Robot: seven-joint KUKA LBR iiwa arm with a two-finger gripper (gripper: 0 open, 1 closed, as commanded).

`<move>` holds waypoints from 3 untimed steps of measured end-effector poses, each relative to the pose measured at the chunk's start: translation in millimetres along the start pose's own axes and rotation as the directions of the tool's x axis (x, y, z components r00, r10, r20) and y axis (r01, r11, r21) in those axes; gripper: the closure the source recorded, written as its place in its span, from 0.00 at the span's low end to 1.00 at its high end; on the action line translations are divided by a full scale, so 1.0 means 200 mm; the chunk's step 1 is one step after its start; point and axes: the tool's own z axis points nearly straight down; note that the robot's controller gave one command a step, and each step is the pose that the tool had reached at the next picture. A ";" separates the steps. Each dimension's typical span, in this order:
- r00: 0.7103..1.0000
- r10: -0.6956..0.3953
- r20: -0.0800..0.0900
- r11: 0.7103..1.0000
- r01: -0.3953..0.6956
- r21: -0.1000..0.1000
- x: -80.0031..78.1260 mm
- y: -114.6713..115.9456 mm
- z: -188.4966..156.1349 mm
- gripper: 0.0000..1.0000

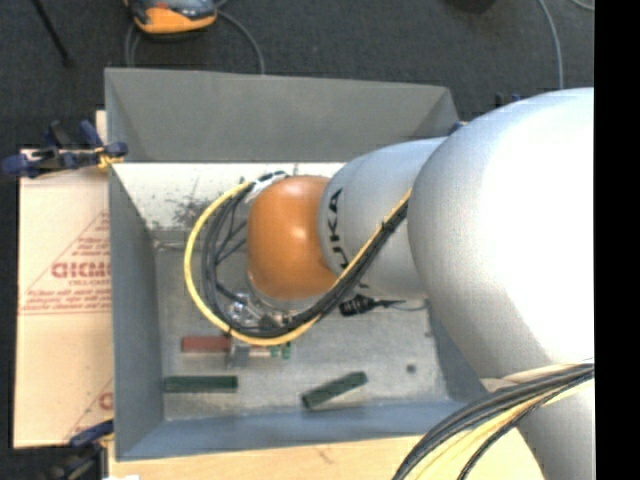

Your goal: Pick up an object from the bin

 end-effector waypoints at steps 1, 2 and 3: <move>0.999 0.032 -0.003 0.999 -0.032 0.001 0.03 0.05 -0.56 1.00; 0.999 0.033 -0.003 0.999 -0.033 0.002 0.03 0.05 -0.56 1.00; 1.000 0.030 -0.002 1.000 -0.030 0.001 0.02 0.04 -0.87 1.00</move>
Offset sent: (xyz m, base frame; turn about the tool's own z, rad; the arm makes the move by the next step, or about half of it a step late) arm 0.0000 0.0000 0.0000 0.0000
